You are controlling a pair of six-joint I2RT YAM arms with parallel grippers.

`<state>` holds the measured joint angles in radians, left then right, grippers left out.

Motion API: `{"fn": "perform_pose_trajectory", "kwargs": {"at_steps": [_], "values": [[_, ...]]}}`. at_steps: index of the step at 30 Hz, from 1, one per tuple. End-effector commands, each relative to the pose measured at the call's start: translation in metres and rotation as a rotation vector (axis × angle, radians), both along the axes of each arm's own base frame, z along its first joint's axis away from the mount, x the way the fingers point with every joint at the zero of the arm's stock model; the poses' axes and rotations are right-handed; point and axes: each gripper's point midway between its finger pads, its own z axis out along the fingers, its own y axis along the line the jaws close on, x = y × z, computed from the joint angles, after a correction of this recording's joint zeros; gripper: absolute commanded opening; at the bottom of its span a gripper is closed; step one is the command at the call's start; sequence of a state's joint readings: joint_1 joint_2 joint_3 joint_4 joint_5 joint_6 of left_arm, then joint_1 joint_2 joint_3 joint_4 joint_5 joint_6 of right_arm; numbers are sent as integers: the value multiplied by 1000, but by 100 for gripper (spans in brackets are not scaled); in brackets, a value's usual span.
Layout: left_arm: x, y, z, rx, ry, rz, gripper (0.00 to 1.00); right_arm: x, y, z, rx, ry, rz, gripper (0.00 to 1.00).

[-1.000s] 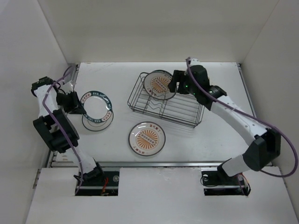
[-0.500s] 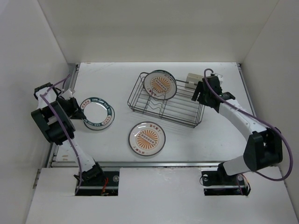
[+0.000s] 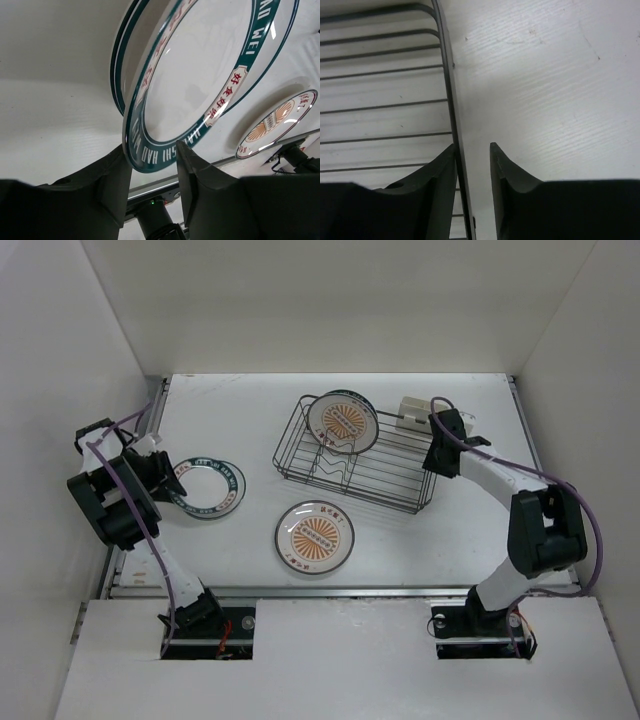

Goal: Unload the plates from the dish rack

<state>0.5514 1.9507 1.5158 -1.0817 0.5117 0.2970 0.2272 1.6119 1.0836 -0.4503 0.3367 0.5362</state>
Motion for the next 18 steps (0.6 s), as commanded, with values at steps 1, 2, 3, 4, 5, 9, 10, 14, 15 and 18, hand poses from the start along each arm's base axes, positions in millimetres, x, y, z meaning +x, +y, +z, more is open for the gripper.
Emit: {"fn": "perform_pose_trajectory", "kwargs": {"at_steps": [1, 2, 3, 4, 5, 9, 10, 14, 15, 18], "values": [[-14, -10, -1, -45, 58, -29, 36, 29, 1, 21, 10, -98, 9, 36], [-16, -10, -1, -47, 55, -51, 38, 29, 1, 21, 5, -96, 16, 30], [-18, -11, -1, -59, 71, -62, 38, 34, 2, 24, 7, -109, 16, 28], [-20, -12, 0, -63, 74, -70, 38, 34, 0, 20, -8, -99, 17, 25], [-22, -12, -1, -74, 87, -79, 38, 38, -3, 26, -5, -113, 6, 20], [-25, -13, -5, -88, 106, -90, 40, 52, -8, 31, -29, -127, 25, 9], [-25, -13, -5, -88, 102, -98, 40, 61, -12, 34, -43, -137, 33, 7], [-25, -23, -7, -91, 108, -138, 41, 79, -15, 42, -78, -150, 66, 2], [-26, -21, -8, -82, 113, -140, 41, 81, -16, 37, -102, -133, 92, 2], [-23, -23, -9, -76, 106, -151, 42, 93, -17, 45, -131, -159, 110, 2]]}}
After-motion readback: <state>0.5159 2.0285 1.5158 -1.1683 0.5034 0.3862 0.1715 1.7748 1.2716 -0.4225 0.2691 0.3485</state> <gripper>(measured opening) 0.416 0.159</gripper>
